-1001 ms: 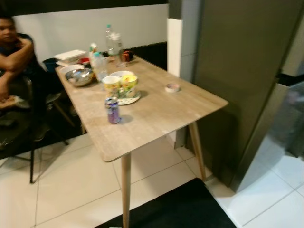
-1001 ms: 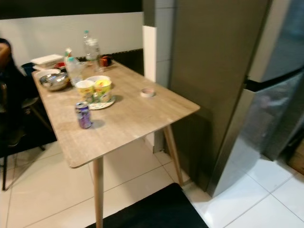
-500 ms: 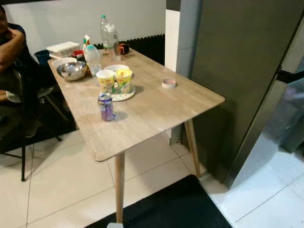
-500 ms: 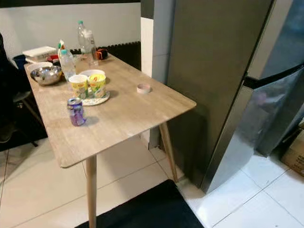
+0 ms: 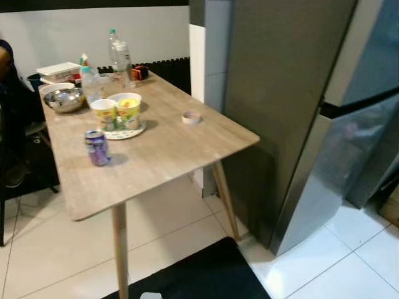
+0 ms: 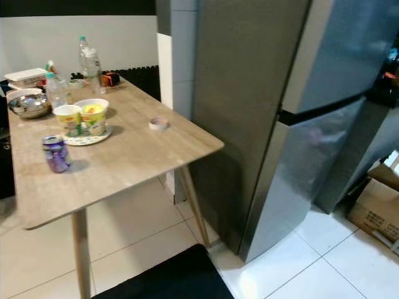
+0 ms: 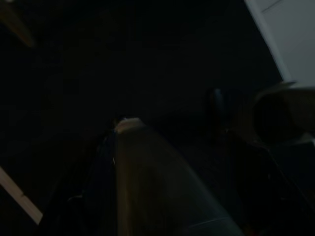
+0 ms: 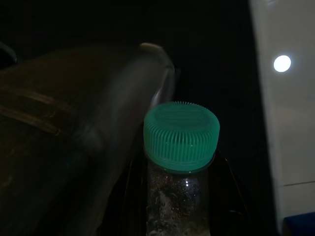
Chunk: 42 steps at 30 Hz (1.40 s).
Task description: Restocking fridge
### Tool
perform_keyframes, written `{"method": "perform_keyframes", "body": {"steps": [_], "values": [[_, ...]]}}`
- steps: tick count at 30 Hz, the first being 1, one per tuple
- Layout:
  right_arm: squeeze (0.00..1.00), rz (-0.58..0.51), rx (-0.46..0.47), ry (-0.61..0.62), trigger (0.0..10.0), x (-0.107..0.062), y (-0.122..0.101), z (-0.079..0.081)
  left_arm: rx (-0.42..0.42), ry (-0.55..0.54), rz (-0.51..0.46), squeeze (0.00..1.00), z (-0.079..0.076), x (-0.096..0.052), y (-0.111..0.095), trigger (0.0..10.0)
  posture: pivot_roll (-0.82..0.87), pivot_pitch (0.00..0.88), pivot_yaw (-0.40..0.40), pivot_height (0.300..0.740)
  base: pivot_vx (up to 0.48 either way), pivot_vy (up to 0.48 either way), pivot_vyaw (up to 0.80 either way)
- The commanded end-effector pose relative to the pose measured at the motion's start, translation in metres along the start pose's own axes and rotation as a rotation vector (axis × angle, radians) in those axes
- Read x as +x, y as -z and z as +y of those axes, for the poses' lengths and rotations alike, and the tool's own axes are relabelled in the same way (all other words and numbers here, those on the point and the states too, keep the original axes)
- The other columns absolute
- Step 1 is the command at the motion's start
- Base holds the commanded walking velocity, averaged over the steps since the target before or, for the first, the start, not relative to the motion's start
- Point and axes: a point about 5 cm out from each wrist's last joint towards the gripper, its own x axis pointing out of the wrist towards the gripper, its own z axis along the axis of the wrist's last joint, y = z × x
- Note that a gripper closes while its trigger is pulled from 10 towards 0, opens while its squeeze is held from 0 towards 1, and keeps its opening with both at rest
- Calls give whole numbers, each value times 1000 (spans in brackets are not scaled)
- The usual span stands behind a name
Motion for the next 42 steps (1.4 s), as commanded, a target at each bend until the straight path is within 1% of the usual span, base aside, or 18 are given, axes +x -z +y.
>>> {"method": "perform_keyframes", "body": {"steps": [1,7,14,25,42], "values": [[0,-7,6,3,10000,0,-3,0,-6,-8,-3,0,2,-1,0,10000,-105,0,7,734,0,-420,0],[0,-18,5,-12,10000,0,-4,0,-9,-7,-3,0,2,-1,0,10000,-106,0,5,734,0,-419,0],[0,-22,7,-21,10000,0,-4,0,-8,-4,-1,0,1,0,1,10000,-107,0,4,734,0,-422,800],[0,-19,8,14,10000,-1,-4,-4,-4,-2,-3,0,1,0,0,10000,-106,0,4,734,0,-418,0],[0,-22,13,10,10000,0,-5,-3,-6,-3,-3,0,1,0,0,10000,-108,0,5,734,0,-420,0]]}}
